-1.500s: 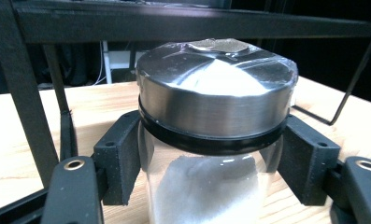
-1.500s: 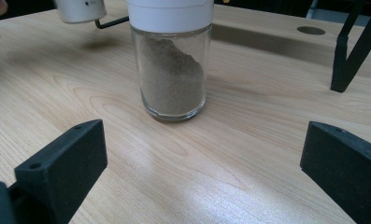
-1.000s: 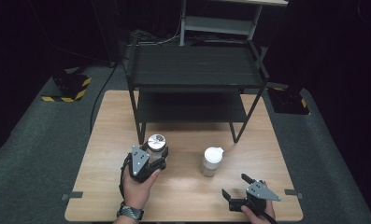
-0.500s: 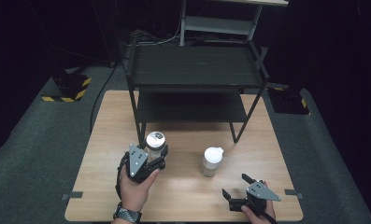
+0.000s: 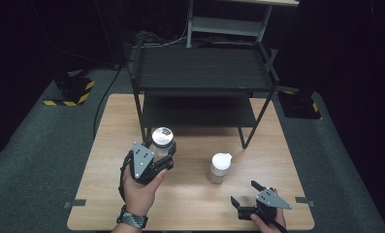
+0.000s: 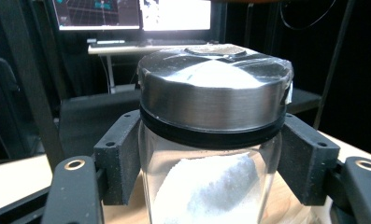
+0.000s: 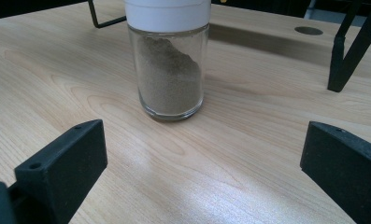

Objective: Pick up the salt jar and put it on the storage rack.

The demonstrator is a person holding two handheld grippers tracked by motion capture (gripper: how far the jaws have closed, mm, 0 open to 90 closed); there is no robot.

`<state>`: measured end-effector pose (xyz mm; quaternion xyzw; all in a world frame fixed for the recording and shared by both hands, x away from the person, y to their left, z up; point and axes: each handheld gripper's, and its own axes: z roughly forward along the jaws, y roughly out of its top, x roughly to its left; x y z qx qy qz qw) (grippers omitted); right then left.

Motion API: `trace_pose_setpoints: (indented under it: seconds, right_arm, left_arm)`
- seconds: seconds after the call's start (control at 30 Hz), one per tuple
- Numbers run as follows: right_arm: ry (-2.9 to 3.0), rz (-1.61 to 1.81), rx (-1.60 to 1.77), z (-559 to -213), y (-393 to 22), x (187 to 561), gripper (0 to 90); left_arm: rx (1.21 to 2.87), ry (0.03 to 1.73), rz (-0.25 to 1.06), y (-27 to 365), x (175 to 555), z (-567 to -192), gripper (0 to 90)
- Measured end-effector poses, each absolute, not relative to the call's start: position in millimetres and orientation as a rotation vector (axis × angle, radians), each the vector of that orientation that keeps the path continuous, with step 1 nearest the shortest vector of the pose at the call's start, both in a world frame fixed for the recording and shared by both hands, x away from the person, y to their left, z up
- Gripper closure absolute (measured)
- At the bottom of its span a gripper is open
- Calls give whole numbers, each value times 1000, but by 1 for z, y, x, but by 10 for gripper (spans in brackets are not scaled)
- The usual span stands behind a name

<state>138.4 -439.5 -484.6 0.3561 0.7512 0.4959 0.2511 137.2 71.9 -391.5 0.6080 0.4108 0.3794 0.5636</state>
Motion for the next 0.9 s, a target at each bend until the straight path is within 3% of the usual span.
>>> trace_pose_setpoints:
  seconds: [0.9]
  right_arm:
    - [2037,1349,977,-485,-442,138,1]
  left_arm:
    - [1426,959,919,74,157,-317,310]
